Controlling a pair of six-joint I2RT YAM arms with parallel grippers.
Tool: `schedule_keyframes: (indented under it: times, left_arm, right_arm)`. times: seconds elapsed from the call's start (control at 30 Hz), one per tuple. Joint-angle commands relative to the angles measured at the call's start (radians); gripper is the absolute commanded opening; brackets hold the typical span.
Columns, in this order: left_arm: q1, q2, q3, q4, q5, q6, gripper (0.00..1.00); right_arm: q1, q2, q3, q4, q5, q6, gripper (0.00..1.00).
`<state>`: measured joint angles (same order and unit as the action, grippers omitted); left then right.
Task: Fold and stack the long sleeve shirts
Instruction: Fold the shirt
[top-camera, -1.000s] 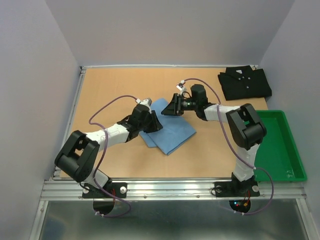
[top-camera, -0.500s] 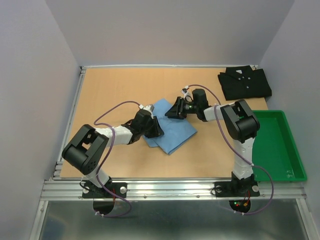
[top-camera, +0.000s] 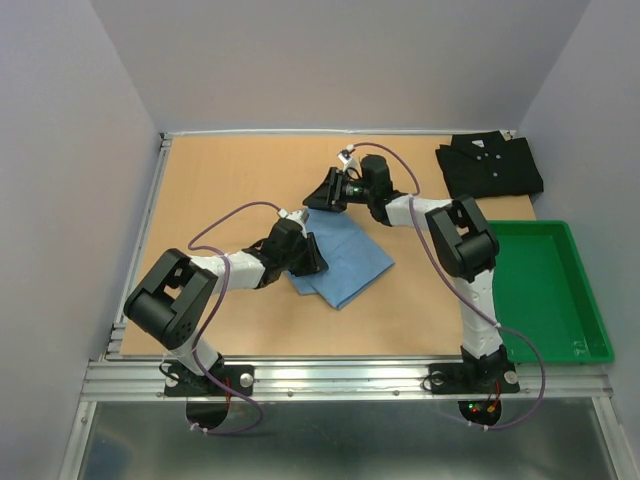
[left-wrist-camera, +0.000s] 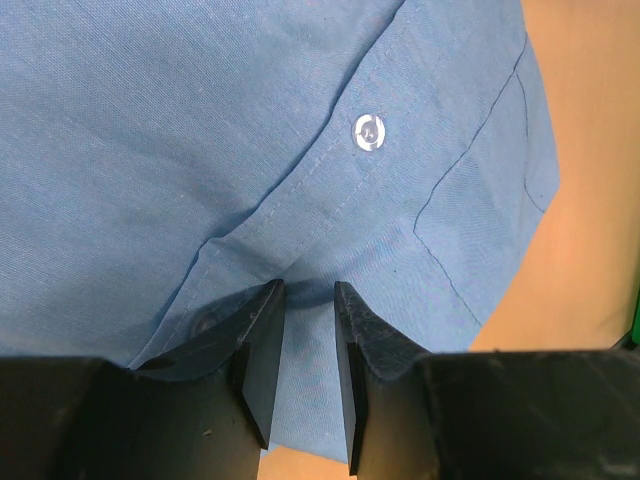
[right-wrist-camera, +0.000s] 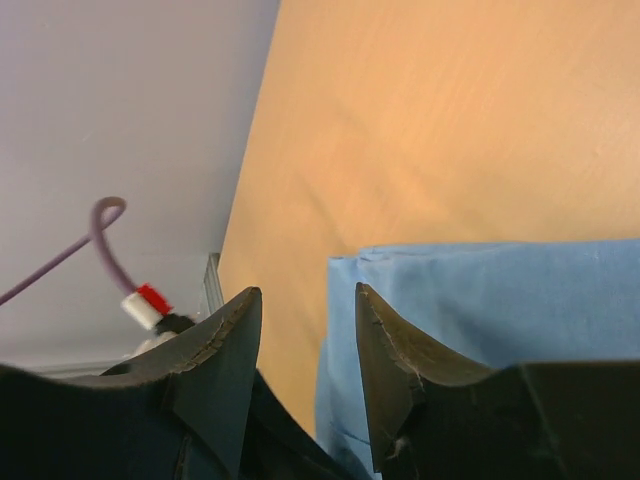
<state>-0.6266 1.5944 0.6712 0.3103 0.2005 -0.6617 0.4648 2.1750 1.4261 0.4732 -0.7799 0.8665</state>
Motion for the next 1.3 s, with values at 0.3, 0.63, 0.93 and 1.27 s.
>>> schedule_keyframes:
  times: [0.3, 0.63, 0.93, 1.27]
  left_arm:
    - [-0.002, -0.002, -0.079, -0.083, -0.015, 0.013, 0.39]
    - [-0.002, -0.030, -0.136, -0.063, -0.021, -0.007, 0.39]
    - [0.017, -0.105, -0.076, -0.124, -0.085, 0.062, 0.42]
    - [0.117, -0.277, 0.068, -0.257, -0.127, 0.086, 0.54]
  right_arm:
    - [-0.055, 0.223, 0.123, -0.016, 0.090, 0.069, 0.48]
    - [-0.141, 0.304, 0.249, -0.137, 0.105, 0.013, 0.48]
    - [-0.166, 0.155, 0.212, -0.150, 0.082, -0.038, 0.48]
    - [-0.175, -0.312, -0.191, -0.349, 0.186, -0.283, 0.48]
